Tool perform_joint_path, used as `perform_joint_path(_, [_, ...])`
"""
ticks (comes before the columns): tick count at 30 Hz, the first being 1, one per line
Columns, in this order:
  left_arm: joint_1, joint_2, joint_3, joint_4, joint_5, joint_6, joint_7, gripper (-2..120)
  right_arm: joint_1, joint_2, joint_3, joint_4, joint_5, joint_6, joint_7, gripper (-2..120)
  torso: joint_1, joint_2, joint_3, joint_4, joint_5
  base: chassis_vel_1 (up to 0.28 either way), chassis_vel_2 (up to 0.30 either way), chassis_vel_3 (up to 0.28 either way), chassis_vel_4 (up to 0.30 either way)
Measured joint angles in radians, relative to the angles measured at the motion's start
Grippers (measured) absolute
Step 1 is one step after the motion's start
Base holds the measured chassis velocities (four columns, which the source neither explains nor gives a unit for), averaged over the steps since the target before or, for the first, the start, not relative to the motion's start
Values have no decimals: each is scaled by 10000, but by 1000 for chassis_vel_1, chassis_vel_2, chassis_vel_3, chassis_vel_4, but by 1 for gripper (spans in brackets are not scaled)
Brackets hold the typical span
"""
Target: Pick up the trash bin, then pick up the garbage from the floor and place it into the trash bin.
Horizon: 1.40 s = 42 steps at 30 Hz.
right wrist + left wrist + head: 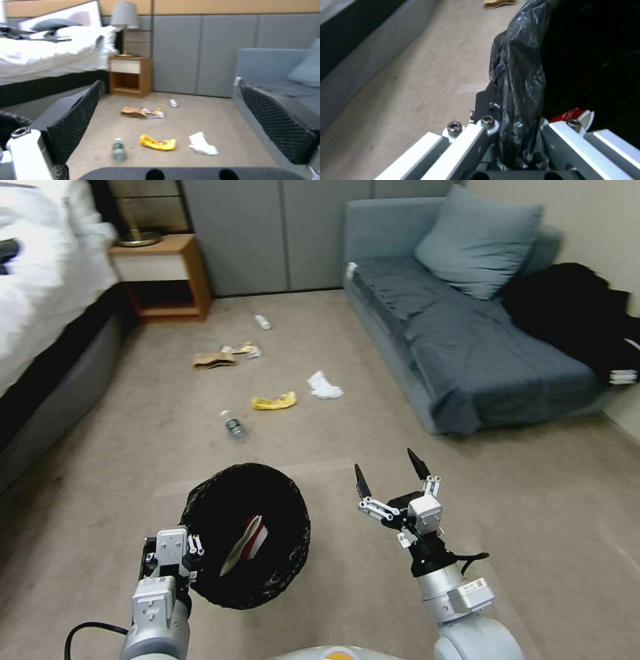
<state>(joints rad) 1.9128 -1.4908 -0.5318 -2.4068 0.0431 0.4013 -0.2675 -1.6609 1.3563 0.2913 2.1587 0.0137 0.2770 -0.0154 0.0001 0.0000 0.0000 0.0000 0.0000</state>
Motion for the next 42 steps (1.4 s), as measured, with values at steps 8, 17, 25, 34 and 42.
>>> perform_joint_path(8, [-15, 35, 37, 46, 2, -122, -22, 1, -94, 40, 9, 9, -75, 37, -23, 100, 0, 0, 0, 0, 0, 62, 68, 72, 62])
perform_joint_path(17, [7, 83, 24, 18, -3, -111, -35, 1, -132, 32, 128, 71, -75, 37, -148, 100, 0, 0, 0, -1, 0, 0, 0, 0, 0])
perform_joint_path(25, [8, 68, 2, 12, 12, -97, -41, 1, -140, 47, 146, 23, -101, 102, -162, 100, 0, 0, 0, 0, 0, 0, 0, 0, 0])
perform_joint_path(34, [-16, 42, -6, 14, 9, -97, -35, 1, -97, 60, 156, 12, -40, 103, -163, 100, -1, 0, 0, 1, 1, -116, 113, 123, -114])
perform_joint_path(42, [-15, 35, -34, 21, 7, -97, -30, 1, -85, 63, 160, -2, -20, 106, -163, 100, 0, 1, 1, 1, 0, -237, 244, 229, -241])
